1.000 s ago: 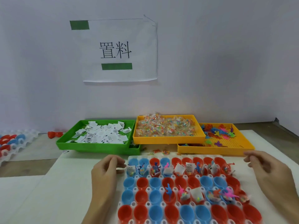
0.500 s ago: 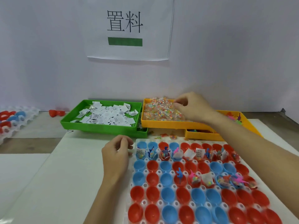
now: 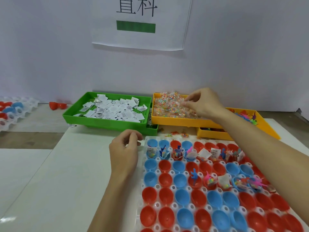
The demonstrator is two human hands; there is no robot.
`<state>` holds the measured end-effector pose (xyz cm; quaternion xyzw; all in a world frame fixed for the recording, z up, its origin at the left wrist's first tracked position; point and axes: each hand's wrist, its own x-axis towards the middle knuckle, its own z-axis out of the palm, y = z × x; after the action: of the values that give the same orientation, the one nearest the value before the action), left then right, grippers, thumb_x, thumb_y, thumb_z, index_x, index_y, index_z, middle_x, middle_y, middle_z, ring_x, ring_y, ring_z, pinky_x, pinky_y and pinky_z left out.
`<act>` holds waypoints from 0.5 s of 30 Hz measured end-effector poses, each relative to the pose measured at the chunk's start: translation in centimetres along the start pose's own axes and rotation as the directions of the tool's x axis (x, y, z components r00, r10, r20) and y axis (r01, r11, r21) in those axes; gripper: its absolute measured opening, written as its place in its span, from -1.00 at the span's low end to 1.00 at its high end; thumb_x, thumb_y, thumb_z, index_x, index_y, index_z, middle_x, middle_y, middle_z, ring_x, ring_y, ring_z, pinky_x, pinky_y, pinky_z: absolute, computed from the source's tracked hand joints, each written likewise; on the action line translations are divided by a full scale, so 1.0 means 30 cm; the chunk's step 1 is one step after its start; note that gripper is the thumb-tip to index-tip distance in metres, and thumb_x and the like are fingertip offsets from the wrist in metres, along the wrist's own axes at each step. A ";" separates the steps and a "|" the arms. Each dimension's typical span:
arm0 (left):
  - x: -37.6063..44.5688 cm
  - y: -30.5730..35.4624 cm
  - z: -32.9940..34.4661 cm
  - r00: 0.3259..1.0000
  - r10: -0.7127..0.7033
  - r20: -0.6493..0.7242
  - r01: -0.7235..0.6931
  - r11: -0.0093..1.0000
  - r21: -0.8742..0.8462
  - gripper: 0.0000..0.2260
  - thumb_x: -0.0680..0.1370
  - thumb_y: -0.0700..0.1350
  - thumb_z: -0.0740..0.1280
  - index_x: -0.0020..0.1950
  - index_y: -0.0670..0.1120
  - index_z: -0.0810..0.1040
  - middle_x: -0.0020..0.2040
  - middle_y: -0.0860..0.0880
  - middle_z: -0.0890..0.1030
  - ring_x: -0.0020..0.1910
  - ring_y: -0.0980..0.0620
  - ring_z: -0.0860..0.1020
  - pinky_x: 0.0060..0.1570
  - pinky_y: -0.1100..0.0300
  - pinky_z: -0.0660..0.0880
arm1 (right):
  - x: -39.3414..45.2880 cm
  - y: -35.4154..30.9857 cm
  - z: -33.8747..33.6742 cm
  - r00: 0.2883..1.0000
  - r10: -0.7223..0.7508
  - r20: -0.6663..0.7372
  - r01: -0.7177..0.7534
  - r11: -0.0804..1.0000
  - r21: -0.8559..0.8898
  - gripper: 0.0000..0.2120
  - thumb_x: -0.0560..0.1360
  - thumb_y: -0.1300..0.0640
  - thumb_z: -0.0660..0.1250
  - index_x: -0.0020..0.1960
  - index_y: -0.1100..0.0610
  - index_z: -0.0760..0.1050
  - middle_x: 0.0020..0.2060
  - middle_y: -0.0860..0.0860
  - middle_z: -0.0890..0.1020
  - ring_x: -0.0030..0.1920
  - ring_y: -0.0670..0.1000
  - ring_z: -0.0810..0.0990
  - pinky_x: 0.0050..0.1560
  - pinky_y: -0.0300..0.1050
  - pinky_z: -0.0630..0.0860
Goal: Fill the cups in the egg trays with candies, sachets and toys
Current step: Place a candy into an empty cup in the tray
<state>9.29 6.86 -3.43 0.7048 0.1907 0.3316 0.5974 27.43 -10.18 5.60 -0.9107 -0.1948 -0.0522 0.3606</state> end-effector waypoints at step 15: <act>-0.010 0.044 -0.010 0.993 0.061 0.099 -0.059 0.998 -0.030 -0.79 0.57 -0.31 0.26 -0.19 -0.13 0.63 -0.27 -0.05 0.66 -0.29 0.07 0.58 -0.30 0.28 0.50 | -0.408 -0.046 -0.131 0.967 -0.080 0.242 0.007 0.957 0.290 -0.87 0.45 0.20 0.52 -0.06 0.00 0.70 -0.24 -0.07 0.71 -0.28 -0.13 0.71 -0.26 -0.42 0.53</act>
<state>8.70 6.59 -2.19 0.7177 0.1348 0.3164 0.6055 15.83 -15.80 6.50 -0.8436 -0.2643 0.0841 0.4599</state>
